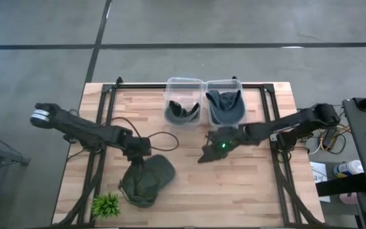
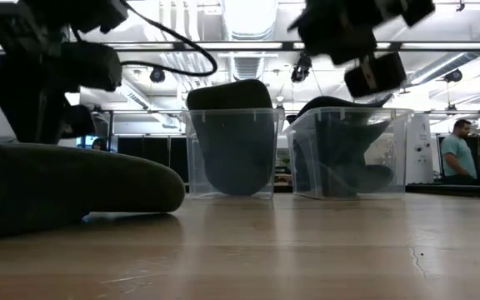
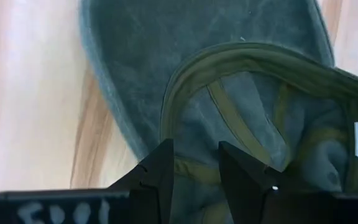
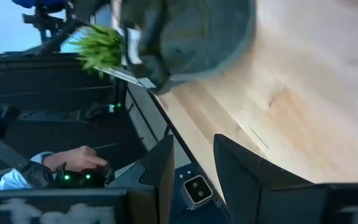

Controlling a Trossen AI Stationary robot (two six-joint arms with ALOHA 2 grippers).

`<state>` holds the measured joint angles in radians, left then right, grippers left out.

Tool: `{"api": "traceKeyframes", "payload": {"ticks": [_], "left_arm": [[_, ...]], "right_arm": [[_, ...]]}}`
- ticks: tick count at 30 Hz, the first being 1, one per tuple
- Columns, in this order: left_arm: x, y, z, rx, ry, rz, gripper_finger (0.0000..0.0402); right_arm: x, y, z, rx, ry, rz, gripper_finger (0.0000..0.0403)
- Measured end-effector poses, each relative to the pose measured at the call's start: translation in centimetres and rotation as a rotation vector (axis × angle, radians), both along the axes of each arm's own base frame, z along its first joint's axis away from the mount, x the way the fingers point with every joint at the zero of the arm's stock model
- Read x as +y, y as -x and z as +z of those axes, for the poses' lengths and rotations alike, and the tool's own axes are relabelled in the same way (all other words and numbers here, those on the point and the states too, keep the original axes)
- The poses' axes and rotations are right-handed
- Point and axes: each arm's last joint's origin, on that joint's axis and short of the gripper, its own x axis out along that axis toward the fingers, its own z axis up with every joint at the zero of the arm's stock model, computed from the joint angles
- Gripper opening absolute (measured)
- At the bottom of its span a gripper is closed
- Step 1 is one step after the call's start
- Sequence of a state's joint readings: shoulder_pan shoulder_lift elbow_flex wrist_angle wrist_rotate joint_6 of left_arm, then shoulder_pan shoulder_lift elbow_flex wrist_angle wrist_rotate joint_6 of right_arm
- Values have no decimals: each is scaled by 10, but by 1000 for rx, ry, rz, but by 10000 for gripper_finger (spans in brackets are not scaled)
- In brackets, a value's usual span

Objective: Pick & Place hat
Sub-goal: Put the gray cap into the left transparent bin

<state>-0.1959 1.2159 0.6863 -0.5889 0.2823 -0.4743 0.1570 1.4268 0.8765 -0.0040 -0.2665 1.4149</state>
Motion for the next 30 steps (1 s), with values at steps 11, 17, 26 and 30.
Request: {"api": "traceKeyframes", "payload": {"ticks": [11, 17, 26, 30], "left_arm": [[-4, -22, -31, -65, -59, -22, 117], [-8, -37, -46, -93, -55, -22, 117], [-11, -50, -57, -118, -22, 23, 117], [-11, -51, -57, -124, -24, 29, 117]], "right_arm": [[31, -42, -91, 49, -163, -28, 109], [36, -64, -121, 44, -191, -50, 109], [40, -91, -135, -20, -269, -75, 155], [41, -89, -131, -51, -211, -47, 181]]}}
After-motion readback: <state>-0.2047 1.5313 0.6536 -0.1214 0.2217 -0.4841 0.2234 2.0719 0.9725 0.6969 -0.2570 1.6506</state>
